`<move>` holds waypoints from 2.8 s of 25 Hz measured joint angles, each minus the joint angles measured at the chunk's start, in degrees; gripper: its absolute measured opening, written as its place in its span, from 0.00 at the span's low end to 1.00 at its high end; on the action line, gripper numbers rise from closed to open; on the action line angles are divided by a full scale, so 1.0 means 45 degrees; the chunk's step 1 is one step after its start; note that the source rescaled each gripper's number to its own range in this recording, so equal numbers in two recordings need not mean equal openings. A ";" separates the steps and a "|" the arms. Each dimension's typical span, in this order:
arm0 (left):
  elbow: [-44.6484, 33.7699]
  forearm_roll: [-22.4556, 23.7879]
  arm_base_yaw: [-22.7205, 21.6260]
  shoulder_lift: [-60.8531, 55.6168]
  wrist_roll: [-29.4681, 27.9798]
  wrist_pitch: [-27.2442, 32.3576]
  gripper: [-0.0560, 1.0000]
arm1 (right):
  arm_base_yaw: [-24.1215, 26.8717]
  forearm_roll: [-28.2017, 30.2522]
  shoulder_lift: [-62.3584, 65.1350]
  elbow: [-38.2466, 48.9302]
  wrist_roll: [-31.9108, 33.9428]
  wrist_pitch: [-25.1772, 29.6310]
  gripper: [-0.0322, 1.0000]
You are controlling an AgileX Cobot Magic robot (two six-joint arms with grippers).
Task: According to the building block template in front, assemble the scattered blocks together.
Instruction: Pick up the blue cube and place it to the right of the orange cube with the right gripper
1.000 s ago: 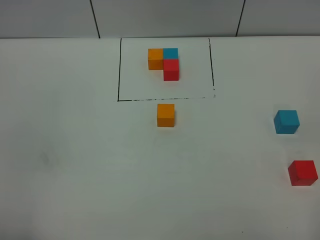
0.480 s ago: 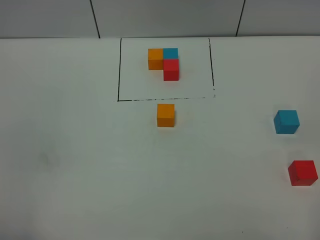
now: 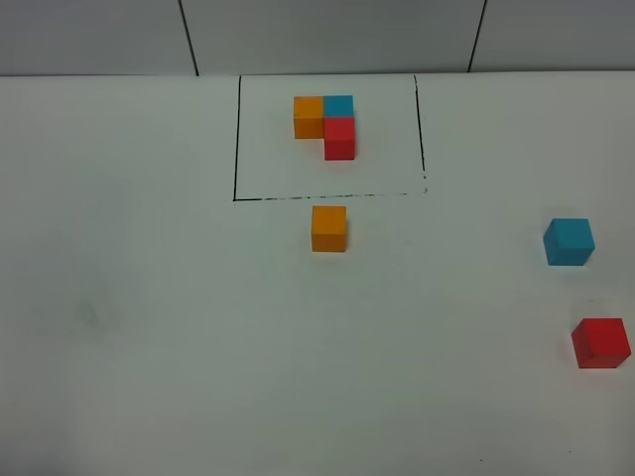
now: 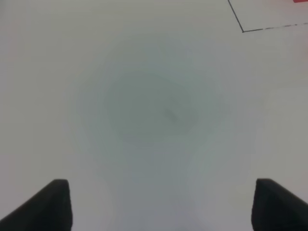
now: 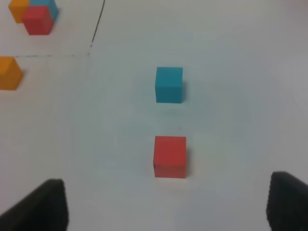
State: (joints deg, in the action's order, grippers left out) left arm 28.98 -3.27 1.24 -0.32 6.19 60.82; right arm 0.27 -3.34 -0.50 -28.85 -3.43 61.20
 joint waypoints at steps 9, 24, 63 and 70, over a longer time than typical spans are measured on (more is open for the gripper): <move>0.0000 0.0000 0.0000 0.0000 -0.0009 0.0000 0.74 | 0.0000 -0.0018 0.0000 0.0000 0.0000 0.0000 0.70; 0.0000 0.0000 0.0000 0.0000 -0.0009 0.0000 0.74 | 0.0000 -0.0041 0.0000 0.0000 0.0000 0.0000 0.70; 0.0000 0.0000 0.0000 0.0000 -0.0009 0.0011 0.74 | 0.0000 -0.0082 -0.1415 -0.0128 0.0260 -0.0237 0.73; 0.0000 0.0000 0.0000 0.0000 -0.0009 0.0011 0.74 | 0.0000 0.0886 -0.6791 -0.1351 0.0260 -0.0947 0.96</move>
State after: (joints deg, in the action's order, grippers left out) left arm 28.98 -3.27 1.24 -0.32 6.15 60.87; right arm 0.27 0.65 -31.07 -34.92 -2.26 56.94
